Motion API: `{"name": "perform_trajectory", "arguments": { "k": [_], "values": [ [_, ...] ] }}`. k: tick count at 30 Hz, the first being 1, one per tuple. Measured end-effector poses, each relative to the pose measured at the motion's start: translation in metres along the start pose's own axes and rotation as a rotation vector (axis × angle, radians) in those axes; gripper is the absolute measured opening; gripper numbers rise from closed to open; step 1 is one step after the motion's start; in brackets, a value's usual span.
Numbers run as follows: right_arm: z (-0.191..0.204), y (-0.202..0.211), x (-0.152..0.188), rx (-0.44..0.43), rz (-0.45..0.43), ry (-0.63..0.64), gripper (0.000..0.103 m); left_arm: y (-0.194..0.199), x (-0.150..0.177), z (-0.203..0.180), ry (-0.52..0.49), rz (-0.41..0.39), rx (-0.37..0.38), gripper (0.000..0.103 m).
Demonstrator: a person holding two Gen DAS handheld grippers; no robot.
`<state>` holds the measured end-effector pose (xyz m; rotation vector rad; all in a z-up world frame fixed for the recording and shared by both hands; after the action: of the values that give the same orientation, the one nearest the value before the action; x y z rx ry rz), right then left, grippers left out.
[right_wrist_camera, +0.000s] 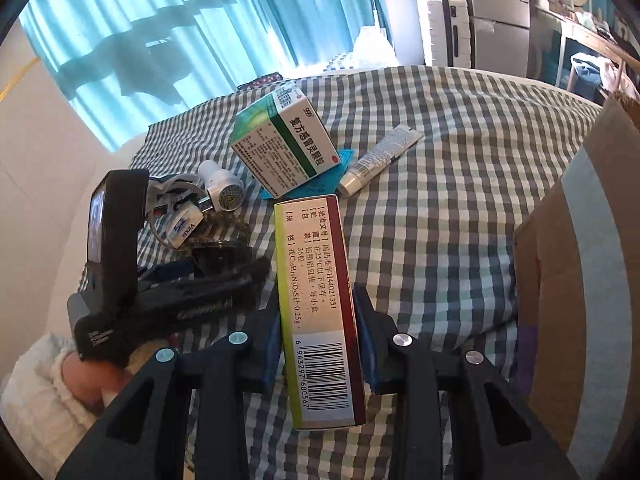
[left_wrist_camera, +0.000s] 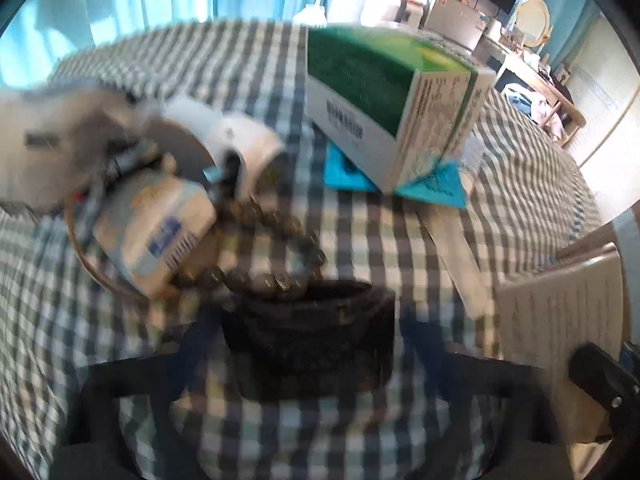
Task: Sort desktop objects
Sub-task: 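Grasp the green-and-white medicine box with the right tool while the left tool grasps the black cup, then carry the medicine box and black cup over the cardboard box and open both tools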
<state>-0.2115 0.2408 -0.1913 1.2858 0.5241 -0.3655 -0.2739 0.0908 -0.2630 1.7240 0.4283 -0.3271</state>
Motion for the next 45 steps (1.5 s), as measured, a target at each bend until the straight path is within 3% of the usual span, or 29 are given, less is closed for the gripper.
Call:
{"name": "perform_trajectory", "arguments": {
  "k": [1, 10, 17, 26, 35, 45],
  "values": [
    [0.0, -0.001, 0.001, -0.005, 0.009, -0.002, 0.032, 0.003, 0.001, 0.0, -0.021, -0.015, -0.023, 0.077],
    [0.009, 0.021, 0.007, 0.011, 0.018, -0.032, 0.032, 0.055, 0.033, 0.018, -0.012, 0.059, 0.025, 0.077],
    [0.035, 0.068, 0.015, -0.009, -0.049, -0.018, 0.032, 0.135, 0.04, 0.027, -0.052, -0.055, 0.063, 0.077],
    [0.073, 0.127, 0.024, -0.015, -0.117, 0.03, 0.032, 0.206, 0.042, 0.015, -0.101, -0.148, 0.078, 0.077],
    [0.099, 0.175, 0.03, -0.009, -0.187, 0.069, 0.032, 0.255, 0.052, 0.008, -0.111, -0.198, 0.074, 0.078],
    [0.101, 0.214, 0.023, 0.004, -0.251, 0.085, 0.032, 0.287, 0.052, -0.016, -0.156, -0.243, 0.093, 0.078]
  ]
}}
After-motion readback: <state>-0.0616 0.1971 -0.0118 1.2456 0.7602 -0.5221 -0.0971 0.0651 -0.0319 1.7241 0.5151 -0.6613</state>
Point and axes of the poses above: each gripper's, at about its wrist camera, not at the fingertips, and y roughly against the way its jaws point, z to its left, x to its underside, the point moved 5 cm from there along -y, roughly the way its jaws point, and after that the axes turned 9 degrees about y, right-handed, at the moved point
